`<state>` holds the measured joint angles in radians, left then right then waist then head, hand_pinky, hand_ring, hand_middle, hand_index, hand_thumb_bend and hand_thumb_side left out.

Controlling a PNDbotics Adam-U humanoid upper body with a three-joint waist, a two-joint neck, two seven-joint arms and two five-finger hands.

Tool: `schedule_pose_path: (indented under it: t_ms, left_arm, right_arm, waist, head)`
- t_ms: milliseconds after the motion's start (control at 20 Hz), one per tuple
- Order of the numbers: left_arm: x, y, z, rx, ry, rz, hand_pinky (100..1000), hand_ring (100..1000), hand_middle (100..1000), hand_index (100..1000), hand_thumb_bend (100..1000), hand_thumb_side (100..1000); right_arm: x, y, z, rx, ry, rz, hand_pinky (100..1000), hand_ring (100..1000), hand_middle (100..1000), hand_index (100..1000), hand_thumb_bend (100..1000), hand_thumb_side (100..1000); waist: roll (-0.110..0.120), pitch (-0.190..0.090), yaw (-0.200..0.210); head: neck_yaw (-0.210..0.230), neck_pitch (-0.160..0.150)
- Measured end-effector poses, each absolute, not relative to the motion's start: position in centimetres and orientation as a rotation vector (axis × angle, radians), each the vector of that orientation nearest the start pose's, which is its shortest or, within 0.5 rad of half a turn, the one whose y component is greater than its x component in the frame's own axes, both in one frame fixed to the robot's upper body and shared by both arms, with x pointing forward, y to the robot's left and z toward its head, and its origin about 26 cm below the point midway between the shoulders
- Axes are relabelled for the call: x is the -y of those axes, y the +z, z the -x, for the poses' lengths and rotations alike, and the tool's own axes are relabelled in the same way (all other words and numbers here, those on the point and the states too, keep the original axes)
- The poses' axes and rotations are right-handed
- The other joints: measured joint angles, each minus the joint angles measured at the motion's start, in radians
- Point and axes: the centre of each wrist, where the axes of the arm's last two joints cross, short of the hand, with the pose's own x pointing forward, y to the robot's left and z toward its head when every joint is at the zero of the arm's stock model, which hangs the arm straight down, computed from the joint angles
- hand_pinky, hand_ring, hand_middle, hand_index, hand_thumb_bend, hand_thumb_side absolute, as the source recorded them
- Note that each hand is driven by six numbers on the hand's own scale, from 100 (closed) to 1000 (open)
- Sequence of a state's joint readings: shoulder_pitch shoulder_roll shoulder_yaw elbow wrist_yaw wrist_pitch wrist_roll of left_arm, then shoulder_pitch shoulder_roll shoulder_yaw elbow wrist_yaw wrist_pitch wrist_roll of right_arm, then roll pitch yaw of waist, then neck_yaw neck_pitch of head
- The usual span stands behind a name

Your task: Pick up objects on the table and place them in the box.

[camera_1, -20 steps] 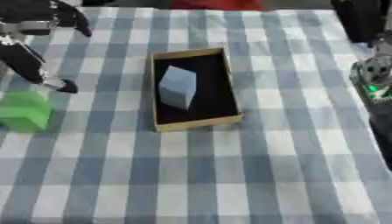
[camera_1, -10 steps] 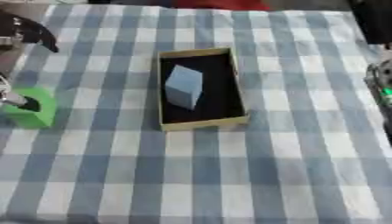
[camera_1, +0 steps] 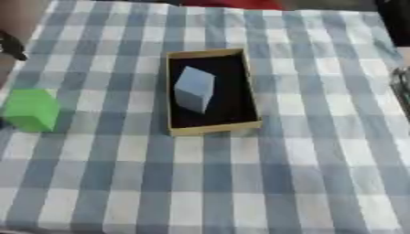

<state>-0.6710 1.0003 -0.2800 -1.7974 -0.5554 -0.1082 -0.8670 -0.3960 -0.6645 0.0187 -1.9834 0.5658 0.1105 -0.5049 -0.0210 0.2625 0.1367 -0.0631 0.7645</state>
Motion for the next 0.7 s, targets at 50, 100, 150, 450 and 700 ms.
schedule_pose_path:
  t_ms: [50,100,150,450,700]
  left_arm:
    - [-29.9,31.1,-33.2,1.134,-2.029,-0.878,894,917,849,900,730,614]
    - [-30.0,31.2,-33.2,1.133,-2.018,-0.870,889,912,842,896,733,613]
    - [-30.2,31.2,-33.2,1.129,-2.008,-0.865,885,910,838,896,718,598]
    - [-31.6,30.6,-34.4,1.091,-1.905,-0.861,854,882,799,890,763,611]
    - [-32.1,29.7,-35.9,1.102,-1.844,-0.847,846,874,785,889,782,607]
  right_arm:
    - [29.4,25.9,-30.2,-3.014,-0.469,-1.734,844,821,843,836,100,1000]
    - [29.4,25.9,-30.2,-3.014,-0.469,-1.734,843,820,843,836,100,1000]
    - [29.4,25.9,-30.2,-3.014,-0.469,-1.734,843,820,842,836,100,1000]
    - [29.4,25.8,-30.2,-3.015,-0.466,-1.735,843,818,840,834,100,1000]
    - [29.3,25.8,-30.2,-3.020,-0.461,-1.733,842,817,839,833,100,1000]
  waist:
    - [0.000,0.000,0.000]
    - [-0.002,0.000,0.000]
    - [-0.003,0.000,0.000]
    - [-0.011,0.000,-0.003]
    - [-0.012,0.003,-0.007]
  head:
    - [0.000,0.000]
    - [0.001,0.000]
    - [0.002,0.000]
    - [0.010,0.000]
    - [0.014,0.000]
